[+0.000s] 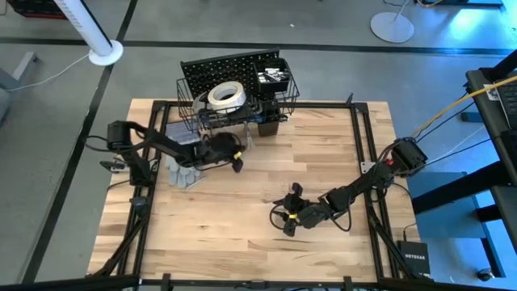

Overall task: Hang tools onto peg board
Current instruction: Hang the wrench on the pegboard

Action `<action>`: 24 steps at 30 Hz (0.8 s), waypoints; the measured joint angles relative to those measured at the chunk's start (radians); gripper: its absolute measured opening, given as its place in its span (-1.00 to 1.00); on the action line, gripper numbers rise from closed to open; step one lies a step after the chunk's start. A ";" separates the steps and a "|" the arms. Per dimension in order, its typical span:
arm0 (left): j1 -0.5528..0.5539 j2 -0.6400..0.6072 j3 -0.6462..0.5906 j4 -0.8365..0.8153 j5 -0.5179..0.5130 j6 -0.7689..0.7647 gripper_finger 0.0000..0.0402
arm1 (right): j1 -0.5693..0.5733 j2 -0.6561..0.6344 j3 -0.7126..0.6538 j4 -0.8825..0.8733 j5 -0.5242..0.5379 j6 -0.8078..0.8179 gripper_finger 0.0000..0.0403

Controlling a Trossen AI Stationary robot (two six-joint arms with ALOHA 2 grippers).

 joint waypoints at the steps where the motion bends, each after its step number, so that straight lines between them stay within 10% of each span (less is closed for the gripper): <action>1: -0.008 -0.020 0.000 -0.040 0.012 0.002 -0.86 | 0.000 0.000 0.000 0.000 0.000 0.000 -0.22; 15: -0.285 -0.625 0.000 -1.067 0.039 -0.215 -0.57 | 0.000 0.000 0.000 0.010 0.003 0.000 -0.22; 24: -0.408 -0.639 -0.065 -1.269 0.036 -0.455 -0.64 | 0.000 0.000 0.000 0.016 0.011 0.000 -0.22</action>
